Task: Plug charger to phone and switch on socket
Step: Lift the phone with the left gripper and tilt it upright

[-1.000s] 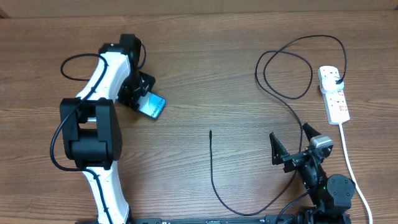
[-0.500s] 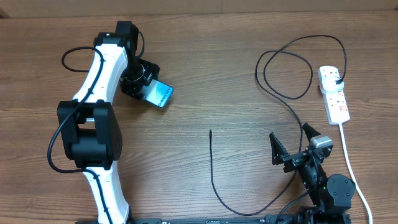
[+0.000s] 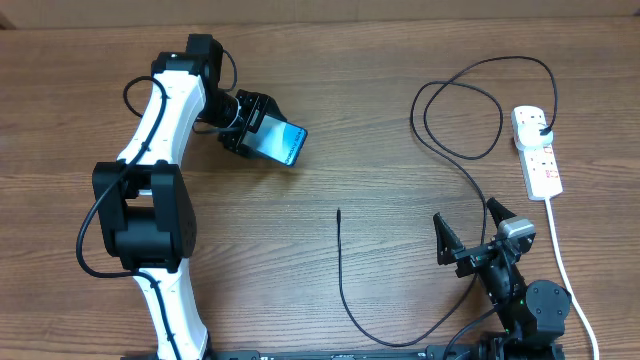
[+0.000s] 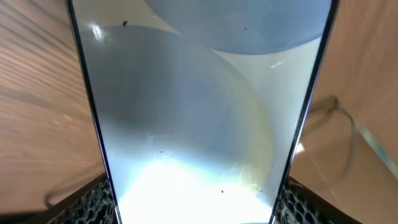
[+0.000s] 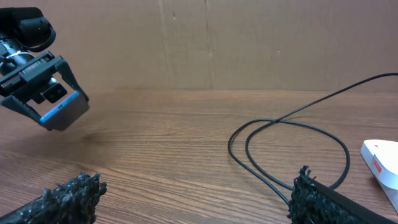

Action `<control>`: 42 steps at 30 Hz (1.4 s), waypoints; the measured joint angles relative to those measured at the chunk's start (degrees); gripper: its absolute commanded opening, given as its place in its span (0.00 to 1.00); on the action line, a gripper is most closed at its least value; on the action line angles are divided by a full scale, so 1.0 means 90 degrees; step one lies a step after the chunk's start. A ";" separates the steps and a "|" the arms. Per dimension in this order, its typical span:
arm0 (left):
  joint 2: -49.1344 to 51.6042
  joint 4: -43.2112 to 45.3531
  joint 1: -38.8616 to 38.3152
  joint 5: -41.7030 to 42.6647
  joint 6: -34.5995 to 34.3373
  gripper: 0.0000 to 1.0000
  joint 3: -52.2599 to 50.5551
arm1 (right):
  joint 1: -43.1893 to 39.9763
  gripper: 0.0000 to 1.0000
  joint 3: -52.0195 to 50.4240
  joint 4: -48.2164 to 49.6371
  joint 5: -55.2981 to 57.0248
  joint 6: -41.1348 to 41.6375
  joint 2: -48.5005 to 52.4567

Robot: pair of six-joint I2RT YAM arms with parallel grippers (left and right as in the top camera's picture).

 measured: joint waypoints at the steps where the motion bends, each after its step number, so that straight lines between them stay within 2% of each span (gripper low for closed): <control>1: 0.0000 0.0000 0.0000 0.0185 0.0032 0.04 0.0000 | -0.0002 1.00 0.0000 0.0000 0.0000 0.0000 0.0000; 11: 0.0000 -0.0002 0.0000 0.1940 0.0743 0.04 0.0000 | 0.0000 1.00 0.0000 0.0002 -0.0002 0.0002 0.0000; 19: 0.0000 -0.0160 0.0000 0.2824 0.1307 0.04 0.0002 | 0.0000 1.00 0.0000 -0.0002 0.0000 -0.0002 0.0000; 28: 0.0000 -0.0675 0.0000 0.3143 0.1637 0.04 0.0002 | -0.0002 1.00 0.0000 -0.0002 0.0000 0.0002 0.0000; 37: 0.0000 -0.1292 0.0000 0.3274 0.1668 0.04 0.0007 | -0.0002 1.00 0.0000 0.0000 0.0002 -0.0002 0.0000; 42: 0.0000 -0.1309 0.0000 0.3587 0.1671 0.04 0.0007 | -0.0002 1.00 0.0000 -0.0005 0.0000 0.0000 0.0000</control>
